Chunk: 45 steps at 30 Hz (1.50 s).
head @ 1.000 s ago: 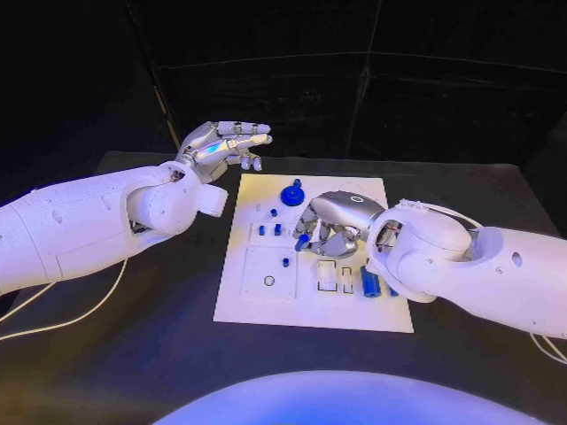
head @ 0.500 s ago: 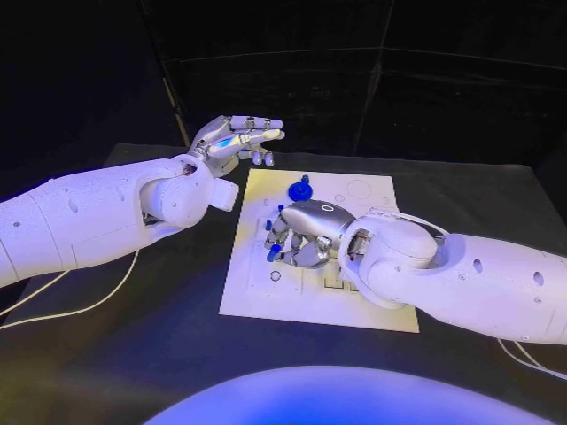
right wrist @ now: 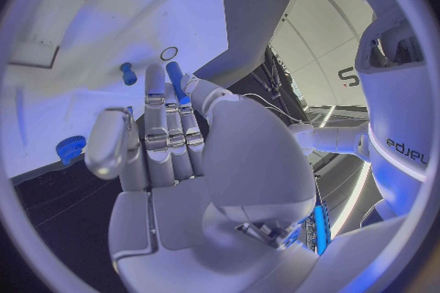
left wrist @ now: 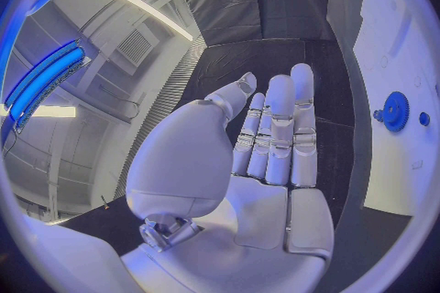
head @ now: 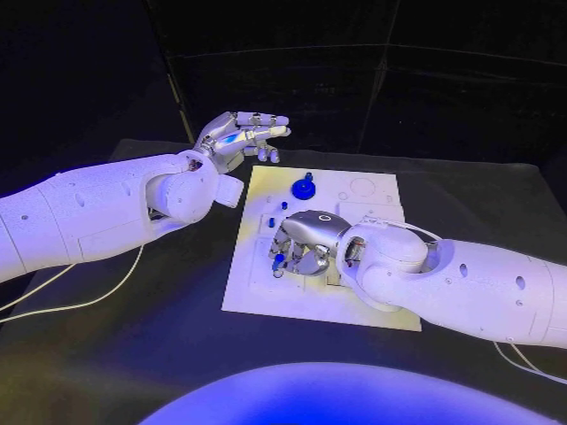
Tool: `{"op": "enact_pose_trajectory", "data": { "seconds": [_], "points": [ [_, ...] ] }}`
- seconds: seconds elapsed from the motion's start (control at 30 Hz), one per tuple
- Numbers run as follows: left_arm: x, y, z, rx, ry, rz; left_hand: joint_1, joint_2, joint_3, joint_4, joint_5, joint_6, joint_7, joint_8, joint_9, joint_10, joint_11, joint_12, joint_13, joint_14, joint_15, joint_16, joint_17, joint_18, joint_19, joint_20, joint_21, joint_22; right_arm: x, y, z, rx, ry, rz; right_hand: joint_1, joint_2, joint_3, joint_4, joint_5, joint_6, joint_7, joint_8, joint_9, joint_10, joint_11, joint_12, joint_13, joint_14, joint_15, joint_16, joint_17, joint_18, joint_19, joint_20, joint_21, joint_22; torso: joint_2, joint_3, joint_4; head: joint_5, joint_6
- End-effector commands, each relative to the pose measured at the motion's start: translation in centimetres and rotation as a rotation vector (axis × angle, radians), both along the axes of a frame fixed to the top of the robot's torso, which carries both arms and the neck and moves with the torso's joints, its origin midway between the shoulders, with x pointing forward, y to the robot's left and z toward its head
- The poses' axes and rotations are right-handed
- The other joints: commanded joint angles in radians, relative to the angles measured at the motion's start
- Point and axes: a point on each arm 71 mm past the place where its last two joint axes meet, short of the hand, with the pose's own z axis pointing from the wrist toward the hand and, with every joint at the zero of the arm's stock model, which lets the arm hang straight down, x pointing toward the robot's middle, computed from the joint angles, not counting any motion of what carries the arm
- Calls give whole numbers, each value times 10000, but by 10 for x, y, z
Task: Assemble the parts on the task board
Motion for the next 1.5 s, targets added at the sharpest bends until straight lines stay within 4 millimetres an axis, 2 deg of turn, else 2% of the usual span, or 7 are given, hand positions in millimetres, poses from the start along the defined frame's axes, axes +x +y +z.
{"op": "enact_pose_trajectory", "data": {
  "seconds": [0.03,0.77,1.1,1.2,1.3,1.5],
  "points": [
    [0,-2,2,-100,-33,-115,36,36,-78,-6,37,-65,-33,40,-11,-71,-17,22,-3,-41,64,-7,-16,126,-28,46,-44,-11,-1,1,-4,-400,141,246,27,-21,40,-5,33,55,44,47,3,39,22,-21,8,193,-83,-34,11,38,33,-14,24,-17,0,0,1,2,-25],
    [0,-1,1,-89,-23,-106,33,38,-94,-4,37,-79,-26,38,-13,-86,-13,32,-2,-43,66,-4,-20,126,-28,48,-49,-14,0,2,-11,-783,242,232,11,-18,44,-4,31,56,47,43,3,40,26,-26,9,195,-80,-33,13,37,30,-13,23,-17,-5,4,-9,-36,-60],
    [0,-1,1,-82,-11,-105,33,38,-94,-4,37,-79,-26,38,-13,-86,-13,32,-2,-43,66,-4,-20,126,-28,48,-49,-14,-1,7,-11,-1064,-243,162,-387,-228,-114,125,-208,-172,135,-135,-57,-160,120,-196,-23,221,-20,-21,40,57,-55,43,-60,-134,-6,0,0,-48,-53],
    [0,-1,1,-80,-6,-108,33,38,-94,-4,37,-79,-26,38,-13,-86,-13,32,-2,-43,66,-4,-20,126,-28,48,-49,-14,-2,8,-10,-1071,-321,137,-543,-361,-242,190,-286,-461,225,-279,-112,-296,192,-273,-38,229,12,-18,49,69,-97,71,-105,-193,-8,-4,3,-49,-57],
    [0,-1,1,-72,4,-103,33,38,-94,-4,37,-79,-26,38,-13,-86,-13,32,-2,-43,66,-4,-20,126,-28,48,-49,-14,-2,8,-9,-989,-413,84,-631,-485,-390,234,-260,-1065,357,-325,-151,-459,307,-327,-39,237,70,-20,58,75,-134,124,-138,-233,-7,-4,0,-42,-58],
    [0,-1,1,-61,24,-102,33,38,-94,-4,37,-79,-26,38,-13,-86,-13,32,-2,-43,66,-4,-20,126,-28,48,-49,-14,-3,9,-7,-753,-558,-16,-637,-550,-624,271,-215,-1805,307,-321,-141,-532,280,-290,-6,242,81,-25,67,85,-149,136,-143,-239,-9,1,0,-47,-43]
  ]
}}
